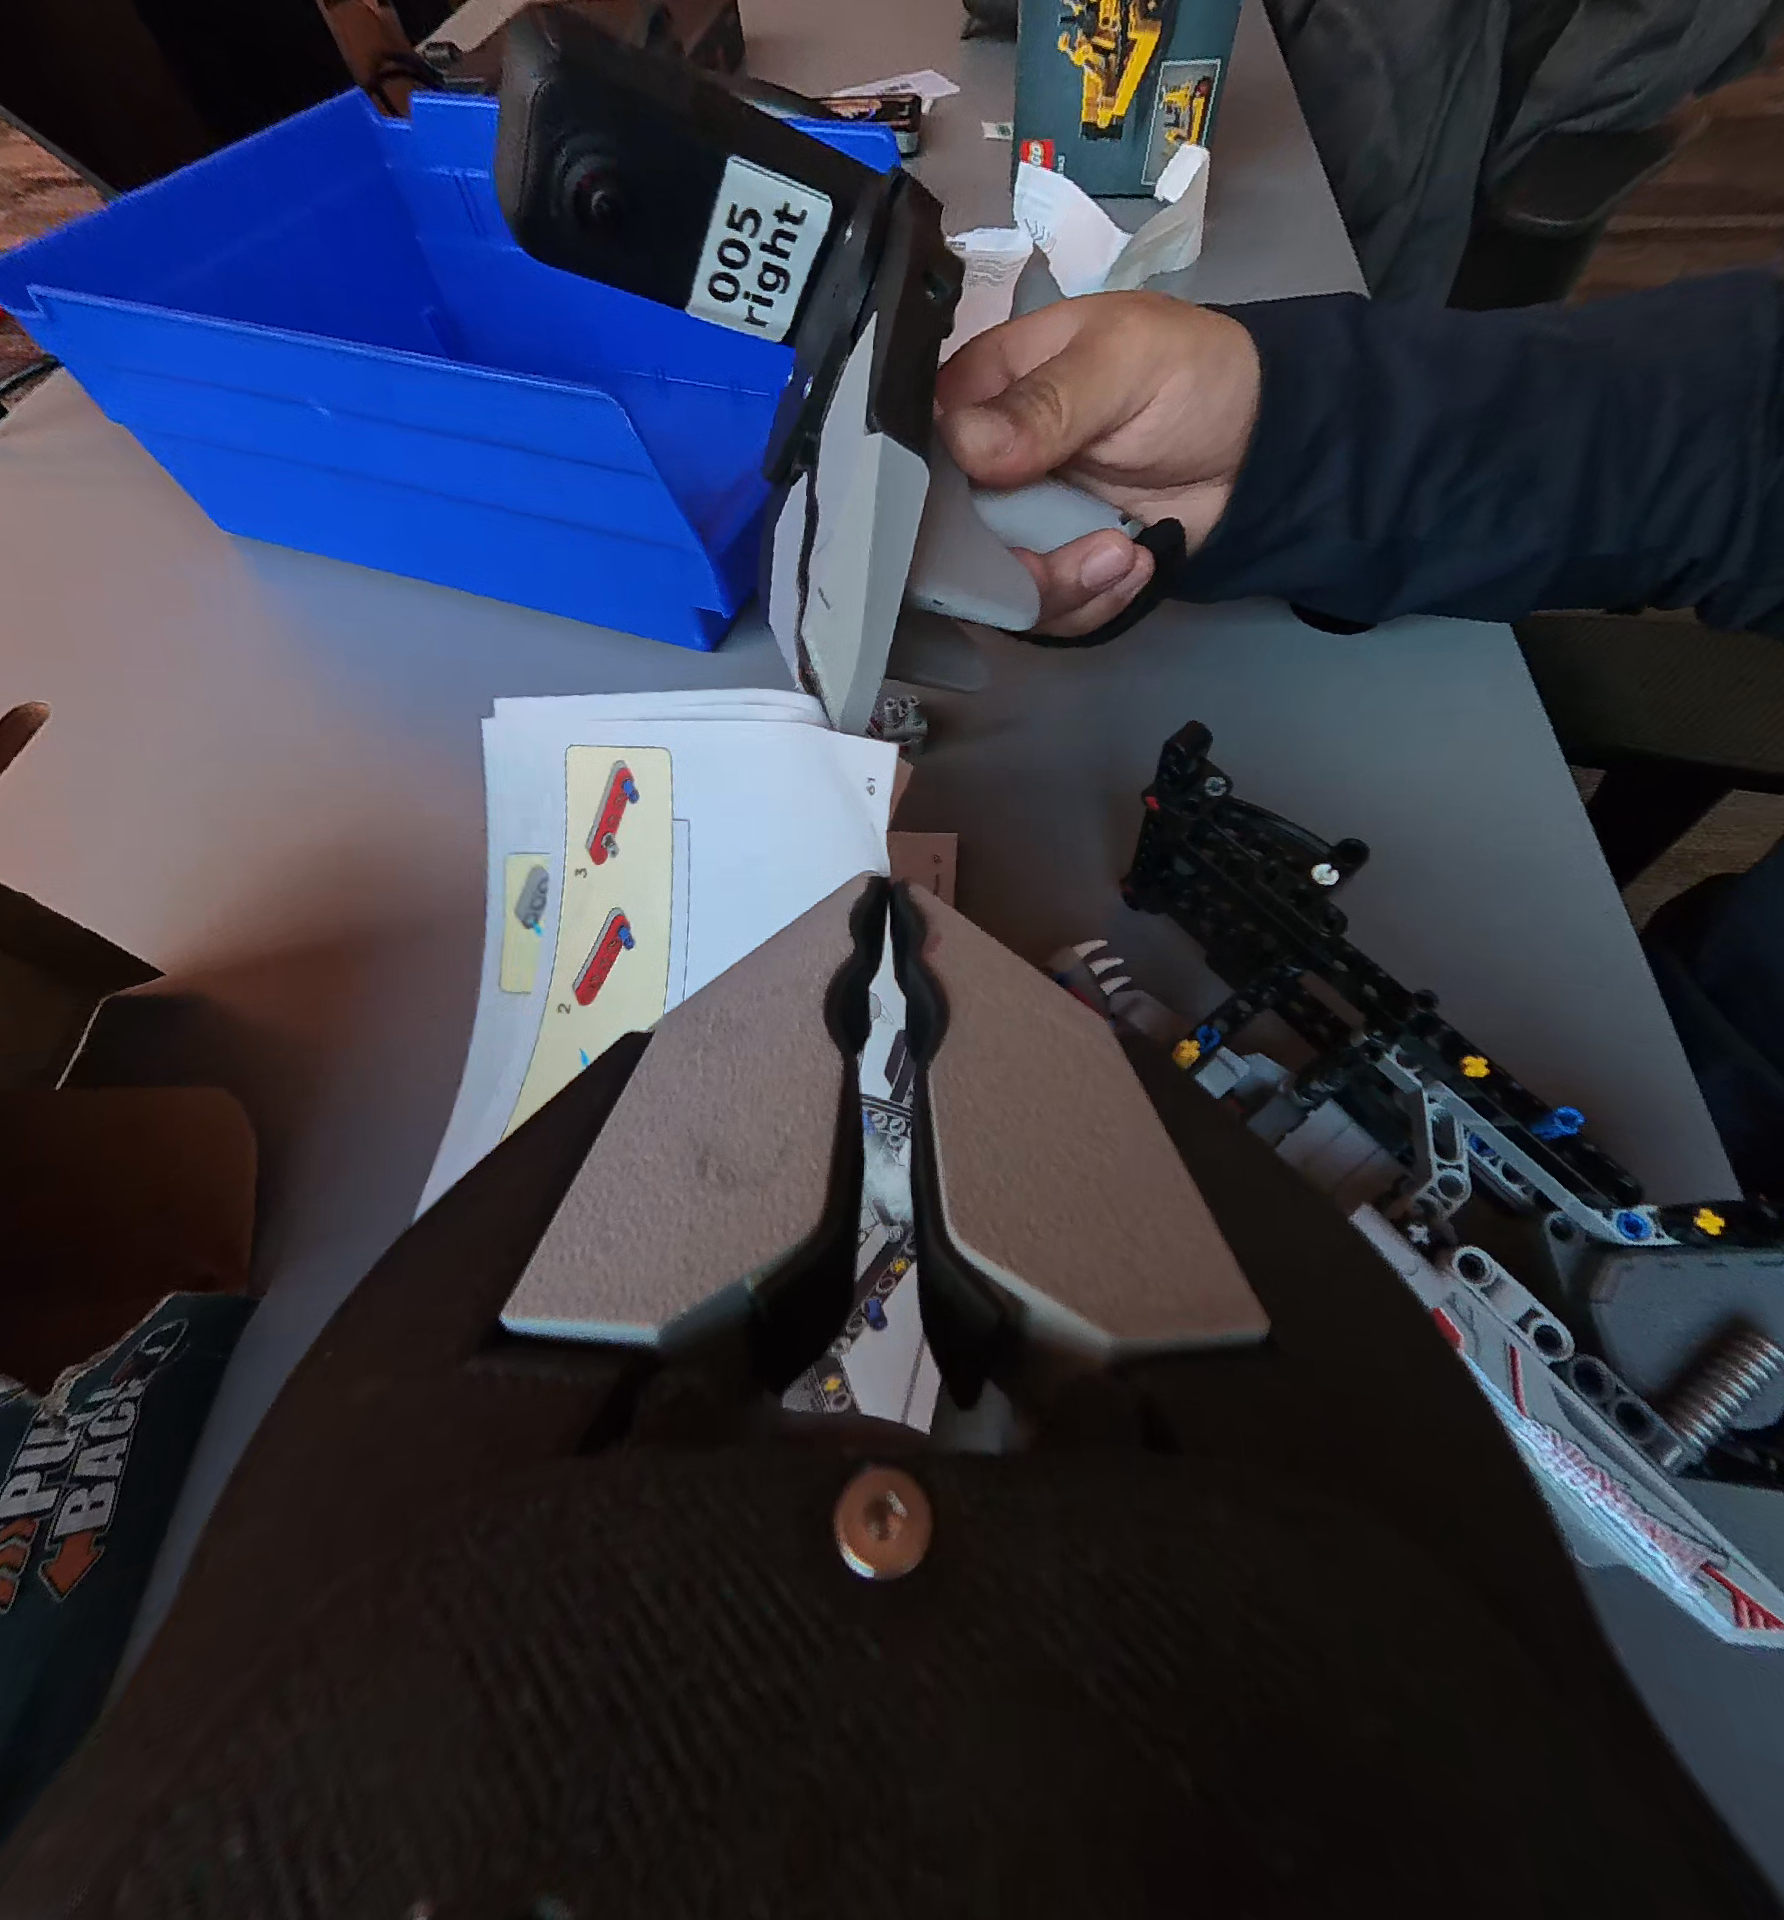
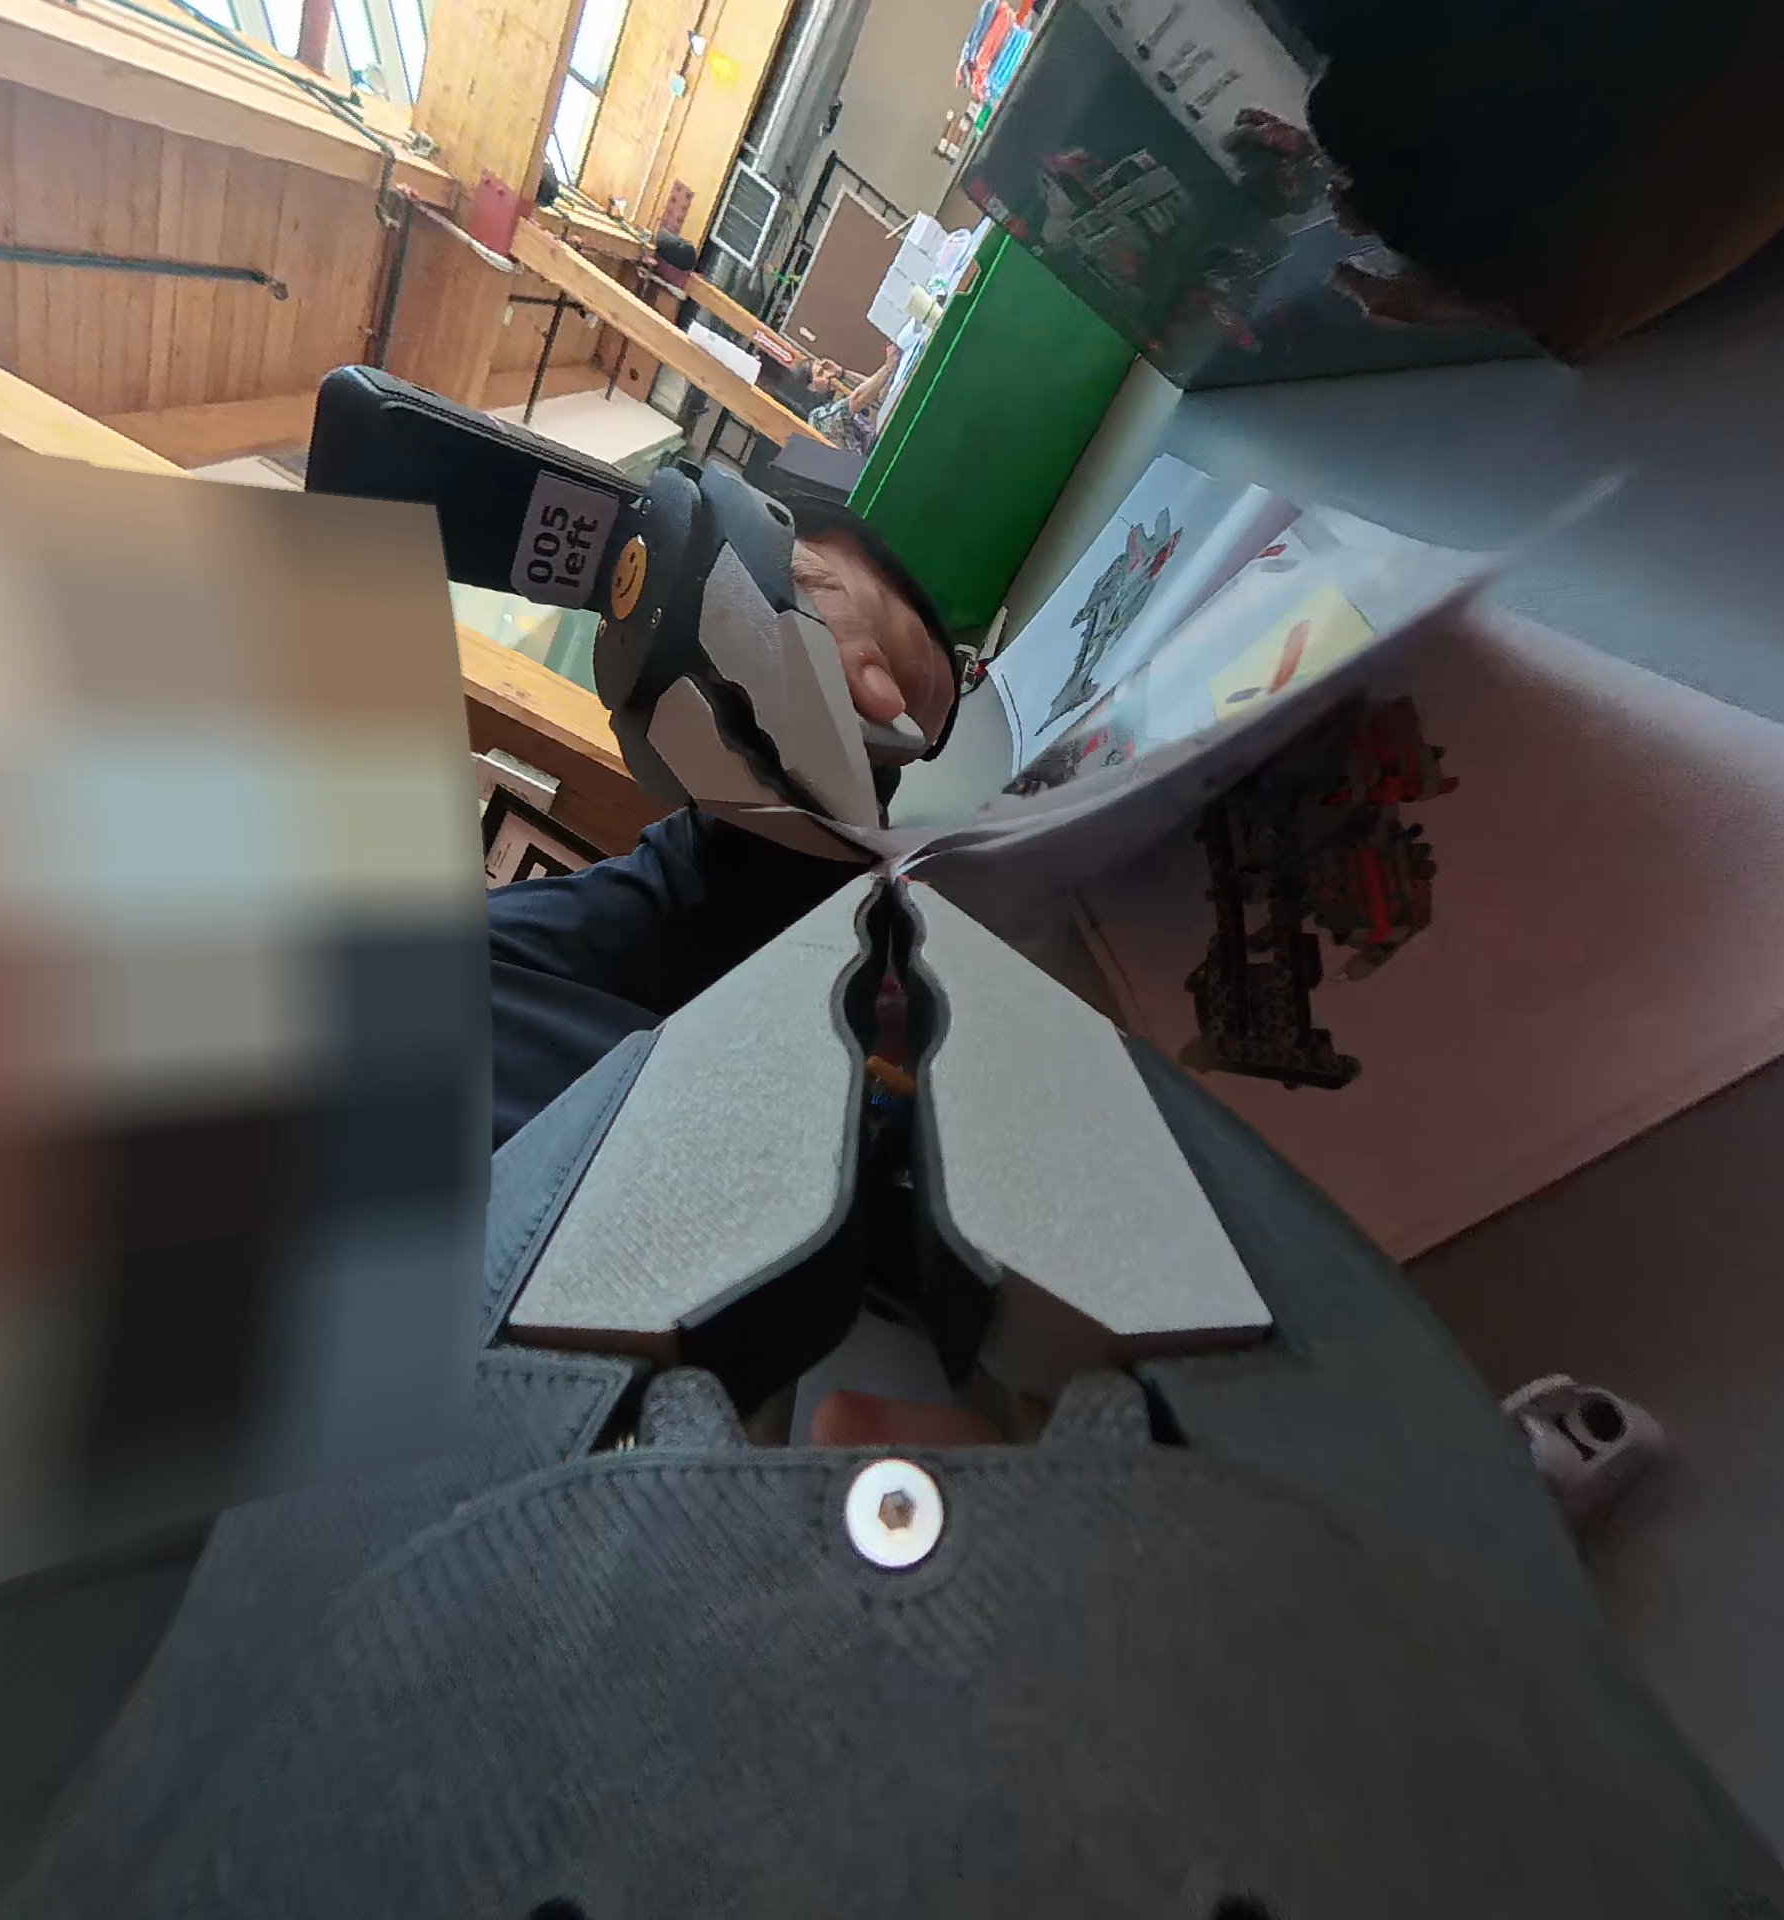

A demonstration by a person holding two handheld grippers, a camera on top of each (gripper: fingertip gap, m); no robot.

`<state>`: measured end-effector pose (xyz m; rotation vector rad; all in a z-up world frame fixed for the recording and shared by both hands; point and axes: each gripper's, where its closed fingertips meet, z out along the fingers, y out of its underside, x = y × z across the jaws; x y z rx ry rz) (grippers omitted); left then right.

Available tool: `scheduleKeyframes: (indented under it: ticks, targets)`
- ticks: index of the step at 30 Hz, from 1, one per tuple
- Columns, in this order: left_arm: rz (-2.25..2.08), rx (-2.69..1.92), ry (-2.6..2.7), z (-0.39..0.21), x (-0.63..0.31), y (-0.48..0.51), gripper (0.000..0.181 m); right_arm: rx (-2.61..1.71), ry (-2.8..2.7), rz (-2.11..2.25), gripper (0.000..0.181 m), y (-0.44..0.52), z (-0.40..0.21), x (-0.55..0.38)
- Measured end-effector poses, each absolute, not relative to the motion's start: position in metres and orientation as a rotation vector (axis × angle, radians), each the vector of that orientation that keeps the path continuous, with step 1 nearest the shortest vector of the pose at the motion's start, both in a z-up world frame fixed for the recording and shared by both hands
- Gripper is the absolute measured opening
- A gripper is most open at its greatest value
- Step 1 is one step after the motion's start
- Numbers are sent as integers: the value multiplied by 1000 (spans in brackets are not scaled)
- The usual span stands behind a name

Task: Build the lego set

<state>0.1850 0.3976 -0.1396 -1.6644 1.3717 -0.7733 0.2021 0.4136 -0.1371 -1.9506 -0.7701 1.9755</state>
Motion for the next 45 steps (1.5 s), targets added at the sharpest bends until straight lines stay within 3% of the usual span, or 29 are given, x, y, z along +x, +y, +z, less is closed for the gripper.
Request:
scheduleKeyframes:
  ticks: [26, 43, 45]
  targets:
    - [-768, -1748, 1217, -131, 183, 425, 0, -2051, -824, 1827, 0, 416, -154, 205]
    - [-376, -1848, 497, -115, -4, 407, 0, -2065, -833, 1822, 0, 413, -154, 204]
    - [-343, -1882, 461, -122, -17, 397, 12, -2055, -833, 1823, 0, 412, -152, 204]
